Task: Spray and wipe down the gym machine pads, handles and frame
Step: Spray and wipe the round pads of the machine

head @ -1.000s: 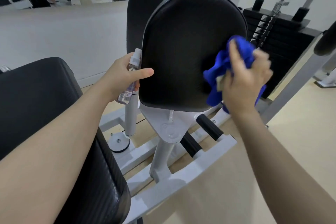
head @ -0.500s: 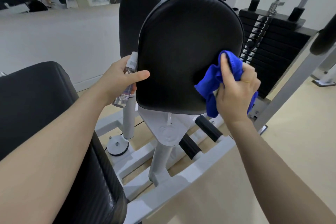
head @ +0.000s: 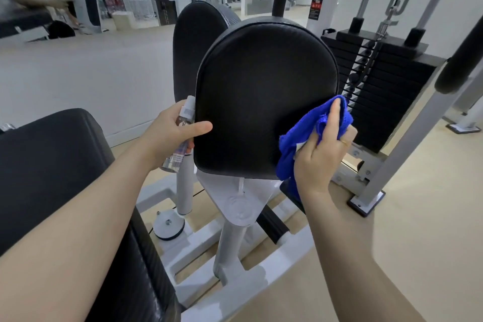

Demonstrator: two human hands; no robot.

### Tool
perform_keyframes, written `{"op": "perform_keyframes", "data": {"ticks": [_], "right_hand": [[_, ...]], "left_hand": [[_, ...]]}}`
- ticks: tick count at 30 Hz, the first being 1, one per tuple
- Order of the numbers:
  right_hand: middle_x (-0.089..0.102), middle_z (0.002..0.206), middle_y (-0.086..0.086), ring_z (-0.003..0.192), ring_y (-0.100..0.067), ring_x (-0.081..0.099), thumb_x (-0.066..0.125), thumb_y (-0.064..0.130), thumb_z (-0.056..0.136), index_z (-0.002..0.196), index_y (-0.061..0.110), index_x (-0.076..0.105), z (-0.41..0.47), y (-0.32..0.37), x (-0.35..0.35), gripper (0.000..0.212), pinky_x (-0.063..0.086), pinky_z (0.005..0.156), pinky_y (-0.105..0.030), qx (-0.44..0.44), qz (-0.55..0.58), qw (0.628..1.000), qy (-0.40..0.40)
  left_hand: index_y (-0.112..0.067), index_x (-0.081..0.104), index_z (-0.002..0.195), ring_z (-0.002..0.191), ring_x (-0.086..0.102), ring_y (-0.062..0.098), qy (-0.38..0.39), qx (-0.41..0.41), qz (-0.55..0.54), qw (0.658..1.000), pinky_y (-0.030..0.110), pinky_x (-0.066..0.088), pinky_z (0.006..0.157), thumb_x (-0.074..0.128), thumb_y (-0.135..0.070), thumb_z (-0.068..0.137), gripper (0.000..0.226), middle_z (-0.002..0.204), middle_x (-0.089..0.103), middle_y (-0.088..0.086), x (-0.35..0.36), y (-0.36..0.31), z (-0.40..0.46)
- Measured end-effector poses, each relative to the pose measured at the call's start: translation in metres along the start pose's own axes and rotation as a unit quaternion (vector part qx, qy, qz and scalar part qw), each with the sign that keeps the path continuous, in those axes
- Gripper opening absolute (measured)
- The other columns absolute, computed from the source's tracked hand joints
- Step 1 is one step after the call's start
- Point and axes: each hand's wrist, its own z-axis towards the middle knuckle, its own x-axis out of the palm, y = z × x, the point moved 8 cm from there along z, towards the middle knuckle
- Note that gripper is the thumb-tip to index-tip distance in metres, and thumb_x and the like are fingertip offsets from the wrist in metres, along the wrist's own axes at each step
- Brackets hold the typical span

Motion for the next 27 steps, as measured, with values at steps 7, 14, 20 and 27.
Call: {"op": "perform_keyframes", "data": {"ticks": [7, 14, 20, 27], "right_hand": [[0.022, 0.14, -0.014, 0.116, -0.015, 0.03, 0.056, -0.002, 0.085, 0.149, 0.019, 0.008, -0.05, -0.03, 0.019, 0.082, 0.028, 0.108, -0.041, 0.156, 0.021, 0.973, 0.171], [0.055, 0.105, -0.023, 0.087, -0.034, 0.054, 0.043, 0.01, 0.085, 0.137, 0.004, 0.043, 0.023, 0.063, 0.006, 0.052, 0.043, 0.076, -0.045, -0.041, -0.131, 0.988, -0.077], [0.043, 0.108, -0.013, 0.079, -0.029, 0.043, 0.06, 0.006, 0.079, 0.129, 0.017, 0.052, 0.007, 0.128, 0.044, 0.052, 0.033, 0.069, -0.037, -0.204, -0.114, 0.971, -0.044], [0.037, 0.106, -0.006, 0.077, -0.025, 0.044, 0.051, 0.014, 0.083, 0.11, 0.025, 0.066, -0.043, 0.144, 0.064, 0.032, 0.031, 0.069, -0.037, -0.431, -0.146, 0.887, 0.081]], "left_hand": [[-0.025, 0.05, 0.115, 0.07, 0.057, 0.019, -0.008, 0.007, 0.003, 1.0, 0.035, 0.05, 0.067, 0.064, -0.033, 0.084, 0.035, 0.085, 0.06, 0.002, 0.0, -0.003, -0.003], [-0.025, 0.05, 0.119, 0.071, 0.055, 0.019, -0.002, -0.008, 0.008, 1.0, 0.043, 0.051, 0.071, 0.066, -0.038, 0.08, 0.045, 0.087, 0.058, 0.004, -0.001, 0.005, 0.003], [-0.021, 0.056, 0.092, 0.05, 0.052, 0.012, 0.017, 0.008, -0.115, 0.993, 0.026, 0.046, 0.05, 0.061, -0.037, 0.081, 0.02, 0.067, 0.056, 0.002, -0.002, 0.004, -0.005], [-0.018, 0.06, 0.056, 0.04, 0.052, 0.011, -0.002, -0.065, -0.235, 0.97, 0.021, 0.043, 0.046, 0.036, -0.049, 0.094, 0.055, 0.047, 0.056, -0.001, 0.009, 0.005, -0.003]]}}
